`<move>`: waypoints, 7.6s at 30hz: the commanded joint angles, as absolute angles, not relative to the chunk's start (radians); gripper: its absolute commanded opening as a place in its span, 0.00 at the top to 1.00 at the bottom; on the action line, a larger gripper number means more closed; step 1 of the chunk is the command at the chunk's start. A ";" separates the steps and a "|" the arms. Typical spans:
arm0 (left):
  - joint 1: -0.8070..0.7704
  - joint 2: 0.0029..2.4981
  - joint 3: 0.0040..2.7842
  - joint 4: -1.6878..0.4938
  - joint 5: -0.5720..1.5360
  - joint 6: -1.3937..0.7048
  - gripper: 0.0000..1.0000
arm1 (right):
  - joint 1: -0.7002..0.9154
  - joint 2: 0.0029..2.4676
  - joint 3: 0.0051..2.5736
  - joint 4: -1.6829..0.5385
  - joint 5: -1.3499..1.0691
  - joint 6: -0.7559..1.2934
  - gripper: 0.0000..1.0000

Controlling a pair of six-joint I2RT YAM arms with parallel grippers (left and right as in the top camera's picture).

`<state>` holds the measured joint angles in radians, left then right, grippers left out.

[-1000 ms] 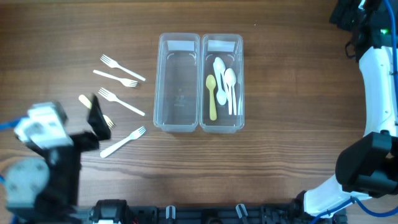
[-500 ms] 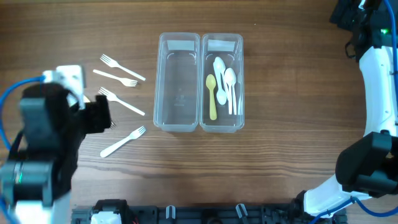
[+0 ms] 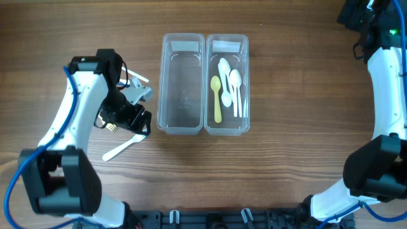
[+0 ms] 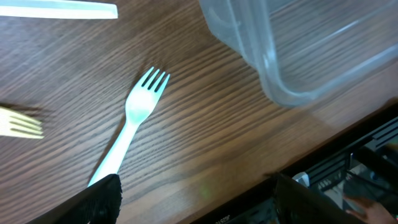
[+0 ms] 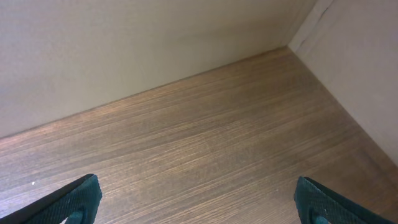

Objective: Pack container
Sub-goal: 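Reach the left gripper to the forks and grasp the blue fork, then carry the blue fork into the left container and release it, then move the left gripper back to the forks and grasp a white fork, then lower the white fork into the left container and open the gripper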

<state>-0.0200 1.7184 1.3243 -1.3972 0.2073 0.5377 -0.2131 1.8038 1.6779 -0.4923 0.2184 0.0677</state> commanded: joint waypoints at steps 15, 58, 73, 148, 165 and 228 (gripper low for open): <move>-0.024 1.766 1.148 -1.264 0.133 0.442 0.19 | -0.211 1.792 1.696 -0.490 0.236 0.079 0.00; 0.052 1.767 0.822 -0.870 0.148 0.520 0.42 | -0.211 1.792 1.696 -0.490 0.236 0.079 0.00; 0.043 1.768 0.815 -0.864 0.121 0.517 0.96 | -0.211 1.792 1.696 -0.490 0.236 0.079 0.00; -0.001 2.007 1.560 -1.118 -0.110 -0.928 0.21 | -0.211 1.792 1.696 -0.490 0.236 0.079 0.00; 0.064 2.007 1.280 -0.839 0.003 -0.789 0.45 | -0.211 1.792 1.696 -0.490 0.236 0.079 0.00; -0.309 1.768 1.506 -0.888 0.100 -0.202 0.07 | -0.211 1.792 1.696 -0.490 0.236 0.079 0.00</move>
<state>-0.3336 1.8149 1.4597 -0.8532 0.0883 -0.1211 -0.2131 1.8038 1.6779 -0.4923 0.2184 0.0677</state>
